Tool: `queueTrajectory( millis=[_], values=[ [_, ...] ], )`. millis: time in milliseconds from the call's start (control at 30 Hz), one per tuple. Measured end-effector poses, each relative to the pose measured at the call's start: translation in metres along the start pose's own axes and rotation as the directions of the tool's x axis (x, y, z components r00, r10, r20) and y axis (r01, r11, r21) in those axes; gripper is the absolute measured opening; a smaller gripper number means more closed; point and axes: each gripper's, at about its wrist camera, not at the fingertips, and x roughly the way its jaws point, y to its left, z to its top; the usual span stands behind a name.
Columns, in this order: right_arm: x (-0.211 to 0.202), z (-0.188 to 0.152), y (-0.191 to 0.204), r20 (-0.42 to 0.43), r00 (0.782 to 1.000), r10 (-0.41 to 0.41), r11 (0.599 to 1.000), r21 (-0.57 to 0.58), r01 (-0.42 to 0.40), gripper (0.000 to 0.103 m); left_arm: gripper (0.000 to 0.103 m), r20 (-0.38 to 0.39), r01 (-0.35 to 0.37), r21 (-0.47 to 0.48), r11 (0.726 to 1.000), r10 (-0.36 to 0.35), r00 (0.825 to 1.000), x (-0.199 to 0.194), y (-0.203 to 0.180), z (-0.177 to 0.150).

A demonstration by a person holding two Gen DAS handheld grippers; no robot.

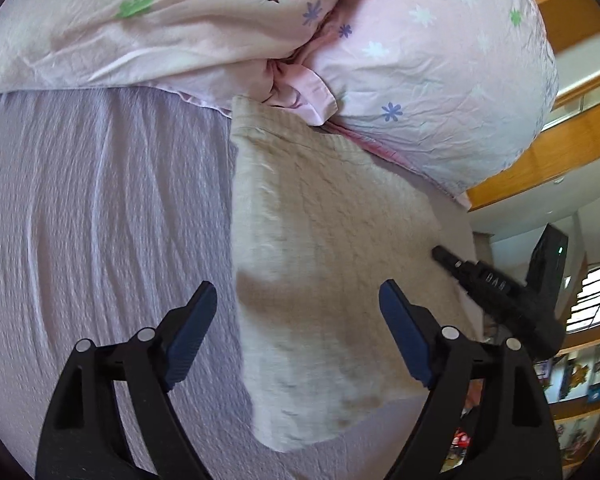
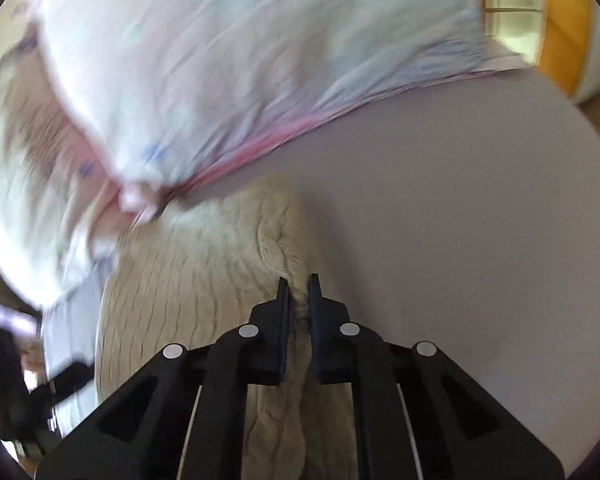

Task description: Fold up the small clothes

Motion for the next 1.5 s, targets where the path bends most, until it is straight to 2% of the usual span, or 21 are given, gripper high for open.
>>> queueTrajectory(
  millis=[67,100,133,167,200,400,633,733,767,800,833,900,933,1000,1067,1133,1167,1267,1333,1400,1500],
  values=[
    [-0.003,0.003,-0.004,-0.03,0.998,0.061,0.998,0.01,-0.06,0.012,0.083,0.004,-0.015,0.006,1.0,0.015,1.0,0.004,-0.004,0.0],
    [-0.006,0.003,-0.006,-0.027,0.996,0.09,0.996,0.021,-0.089,0.033,0.083,0.009,-0.021,0.008,1.0,0.021,1.0,0.006,-0.004,-0.001],
    [-0.014,0.002,-0.012,-0.009,0.995,0.103,0.994,0.043,-0.103,0.077,0.083,0.015,-0.026,0.009,1.0,0.026,1.0,0.008,-0.005,-0.001],
    [-0.019,0.001,-0.016,0.013,0.994,0.109,0.992,0.058,-0.11,0.098,0.084,0.02,-0.035,0.009,0.999,0.035,0.999,0.009,-0.005,-0.003],
    [-0.025,0.001,-0.021,0.035,0.992,0.122,0.99,0.068,-0.124,0.101,0.085,0.018,-0.045,0.0,0.999,0.045,0.999,0.01,-0.004,-0.004],
    [-0.016,-0.006,-0.038,-0.039,0.995,0.094,0.994,0.067,-0.091,0.102,0.089,0.001,-0.045,-0.057,0.997,0.045,0.999,0.03,-0.002,-0.006],
    [0.003,-0.024,-0.042,-0.15,0.979,0.141,0.989,0.062,-0.133,0.101,0.092,-0.014,0.022,-0.08,0.997,-0.023,1.0,0.043,0.002,-0.008],
    [0.001,-0.029,-0.037,-0.152,0.971,0.187,0.982,0.055,-0.18,0.087,0.093,-0.017,0.043,-0.046,0.998,-0.044,0.999,0.046,-0.003,-0.008],
    [0.003,-0.031,-0.034,-0.164,0.964,0.209,0.978,0.053,-0.203,0.079,0.088,-0.021,0.072,-0.044,0.996,-0.072,0.997,0.049,-0.004,-0.008],
    [0.005,-0.034,-0.03,-0.181,0.956,0.231,0.973,0.05,-0.225,0.061,0.072,-0.034,0.116,-0.054,0.992,-0.118,0.992,0.053,-0.004,-0.008],
    [0.008,-0.038,-0.026,-0.201,0.944,0.262,0.965,0.068,-0.253,0.048,0.071,-0.026,0.118,-0.069,0.991,-0.12,0.992,0.055,-0.004,-0.008],
    [0.006,-0.043,-0.025,-0.179,0.931,0.319,0.946,0.125,-0.3,0.037,0.052,-0.021,0.146,-0.089,0.985,-0.149,0.989,0.056,0.001,-0.007],
    [0.003,-0.045,-0.024,-0.17,0.922,0.347,0.935,0.146,-0.325,0.034,0.04,-0.015,0.169,-0.093,0.981,-0.172,0.985,0.054,0.005,-0.008],
    [-0.004,-0.048,-0.013,-0.154,0.898,0.413,0.907,0.158,-0.39,0.032,0.035,-0.005,0.226,-0.069,0.972,-0.227,0.974,0.04,0.014,-0.006],
    [-0.01,-0.052,0.018,-0.157,0.873,0.461,0.887,0.098,-0.451,0.031,0.035,0.041,0.229,0.015,0.973,-0.229,0.973,0.01,0.021,-0.006],
    [-0.011,-0.057,0.058,-0.165,0.862,0.479,0.875,0.006,-0.485,0.031,0.035,0.103,0.196,0.076,0.978,-0.203,0.974,-0.02,0.032,-0.009],
    [-0.009,-0.059,0.073,-0.17,0.871,0.461,0.88,-0.036,-0.473,0.031,0.039,0.133,0.156,0.098,0.983,-0.168,0.977,-0.037,0.042,-0.01],
    [0.01,-0.064,0.104,-0.182,0.943,0.279,0.948,-0.107,-0.301,0.035,0.05,0.149,-0.072,0.15,0.986,0.049,0.988,-0.053,0.063,-0.013],
    [-0.004,-0.065,0.104,-0.09,0.967,0.237,0.967,-0.072,-0.243,0.036,0.053,0.182,-0.187,0.173,0.967,0.156,0.971,-0.064,0.071,-0.02],
    [-0.021,-0.068,0.106,-0.019,0.969,0.245,0.966,-0.079,-0.246,0.036,0.077,0.261,-0.263,0.182,0.947,0.212,0.942,-0.086,0.079,-0.036],
    [-0.021,-0.081,0.134,-0.07,0.966,0.251,0.947,-0.189,-0.26,0.036,0.087,0.325,-0.337,0.183,0.924,0.267,0.907,-0.106,0.086,-0.059]
  ],
)
